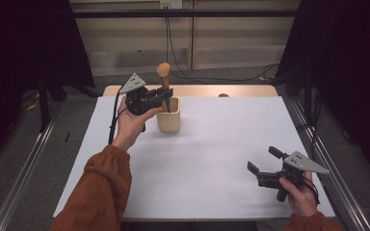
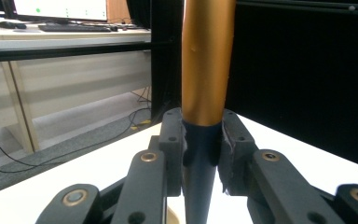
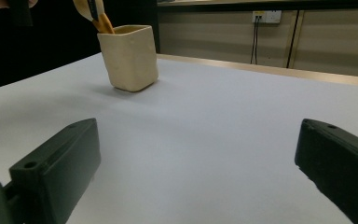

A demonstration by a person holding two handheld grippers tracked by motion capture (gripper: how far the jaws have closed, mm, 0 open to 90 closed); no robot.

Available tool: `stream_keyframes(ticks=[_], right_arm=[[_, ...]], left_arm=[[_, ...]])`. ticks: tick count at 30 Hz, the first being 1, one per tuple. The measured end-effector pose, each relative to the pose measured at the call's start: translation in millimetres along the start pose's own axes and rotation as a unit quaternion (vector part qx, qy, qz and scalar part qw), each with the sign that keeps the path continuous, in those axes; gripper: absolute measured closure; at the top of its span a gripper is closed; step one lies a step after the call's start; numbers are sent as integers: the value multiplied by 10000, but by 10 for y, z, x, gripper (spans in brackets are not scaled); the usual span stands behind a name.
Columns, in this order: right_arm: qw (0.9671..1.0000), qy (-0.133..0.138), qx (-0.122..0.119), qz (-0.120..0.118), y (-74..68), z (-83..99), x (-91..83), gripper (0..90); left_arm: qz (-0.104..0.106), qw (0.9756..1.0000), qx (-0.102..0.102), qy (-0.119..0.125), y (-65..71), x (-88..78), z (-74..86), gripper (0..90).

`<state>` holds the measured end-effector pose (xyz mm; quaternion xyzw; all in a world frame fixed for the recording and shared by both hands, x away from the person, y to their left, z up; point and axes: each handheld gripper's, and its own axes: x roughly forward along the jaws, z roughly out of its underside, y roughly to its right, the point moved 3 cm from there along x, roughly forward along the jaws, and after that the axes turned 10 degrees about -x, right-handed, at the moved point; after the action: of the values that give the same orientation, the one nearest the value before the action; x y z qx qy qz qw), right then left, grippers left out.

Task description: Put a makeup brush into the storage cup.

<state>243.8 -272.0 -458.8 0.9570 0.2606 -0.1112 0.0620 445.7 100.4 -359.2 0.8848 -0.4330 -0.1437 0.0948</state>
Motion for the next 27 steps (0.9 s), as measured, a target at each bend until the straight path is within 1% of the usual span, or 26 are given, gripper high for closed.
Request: stream_keyframes(ticks=[3,8,12,14,16,19,21,23,26,27], right_arm=[[10000,-3,-3,-21,-3,1,1,0],[10000,-7,-2,-51,-3,3,6,0],[10000,-14,55,-64,-2,9,9,0],[10000,-20,41,-71,-2,11,9,0],[10000,-14,3,-77,-1,12,10,0],[10000,-15,9,-81,1,14,13,0],[10000,-31,31,-76,-3,18,12,0],[10000,-26,14,-77,-5,17,12,0],[10000,-23,-7,-87,-4,15,11,0],[10000,-26,33,-85,-10,14,12,0]], left_arm=[[-35,10000,-6,-37,-23,71,28,742],[-131,9999,52,-70,-55,157,34,742],[-177,9998,80,-107,-78,230,38,741],[-196,9997,43,-112,-98,266,51,741],[-231,9996,79,-161,-117,289,76,741],[-202,9994,138,-251,-134,308,118,742],[-199,9993,148,-284,-128,319,139,742],[-185,9991,210,-320,-109,327,155,742],[-169,9990,204,-349,-96,340,181,742],[-178,9990,183,-357,-95,345,192,741]])
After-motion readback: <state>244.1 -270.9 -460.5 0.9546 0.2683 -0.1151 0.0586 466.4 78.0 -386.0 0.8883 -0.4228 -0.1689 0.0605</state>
